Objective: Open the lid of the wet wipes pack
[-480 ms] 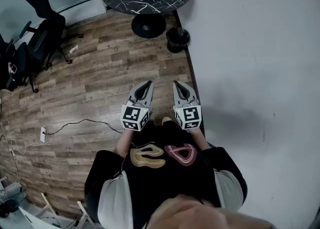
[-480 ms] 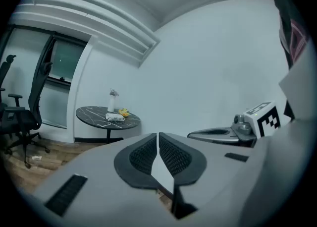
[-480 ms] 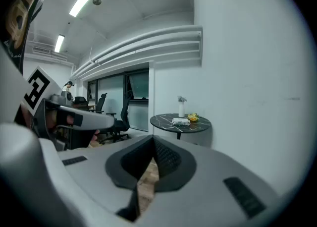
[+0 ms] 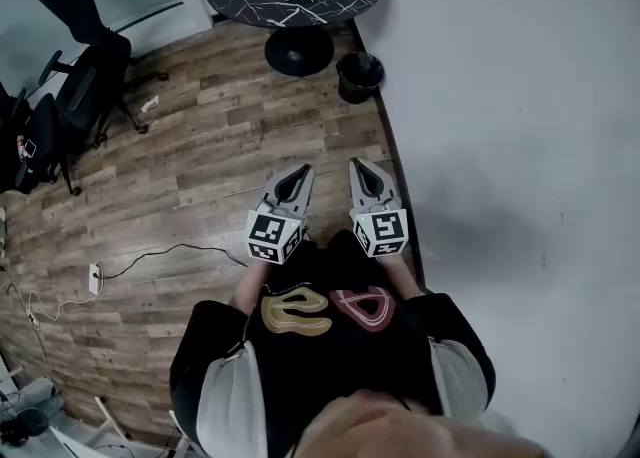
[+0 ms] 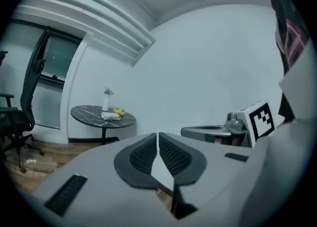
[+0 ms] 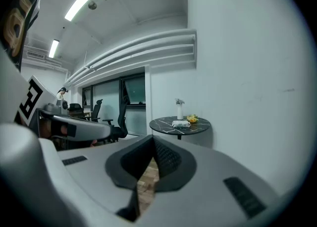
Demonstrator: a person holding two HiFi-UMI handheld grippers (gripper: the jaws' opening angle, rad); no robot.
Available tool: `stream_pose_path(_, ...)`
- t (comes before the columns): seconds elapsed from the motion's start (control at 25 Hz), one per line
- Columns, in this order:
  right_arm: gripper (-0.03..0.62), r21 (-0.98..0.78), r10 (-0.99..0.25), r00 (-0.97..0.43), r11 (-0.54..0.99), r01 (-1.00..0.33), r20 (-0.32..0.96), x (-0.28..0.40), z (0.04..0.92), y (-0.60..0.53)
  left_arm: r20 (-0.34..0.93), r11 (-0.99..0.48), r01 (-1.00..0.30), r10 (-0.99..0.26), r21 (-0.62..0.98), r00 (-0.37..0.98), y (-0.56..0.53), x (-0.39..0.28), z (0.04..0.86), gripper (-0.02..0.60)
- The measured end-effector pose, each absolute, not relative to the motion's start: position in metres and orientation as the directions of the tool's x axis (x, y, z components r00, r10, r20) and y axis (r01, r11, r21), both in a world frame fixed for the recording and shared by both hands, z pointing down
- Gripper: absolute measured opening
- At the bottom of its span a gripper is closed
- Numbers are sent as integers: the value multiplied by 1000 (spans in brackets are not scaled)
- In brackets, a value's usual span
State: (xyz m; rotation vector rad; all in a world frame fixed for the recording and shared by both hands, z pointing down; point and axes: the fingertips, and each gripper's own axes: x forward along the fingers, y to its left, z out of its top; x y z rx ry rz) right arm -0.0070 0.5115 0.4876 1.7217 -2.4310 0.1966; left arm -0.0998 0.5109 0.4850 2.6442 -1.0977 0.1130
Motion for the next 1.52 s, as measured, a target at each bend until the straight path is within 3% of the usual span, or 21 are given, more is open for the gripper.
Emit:
stream_pose_path(0.72, 11, -25, -904, -347, 352, -936, 251, -10, 513, 482, 195, -632, -727, -703, 270, 684, 479, -110, 505, 28)
stream_pose_path(1.52, 11, -39, -831, -494, 502, -864, 256, 48, 504, 297, 239, -489, -835, -805, 252, 543, 317, -68, 498, 28)
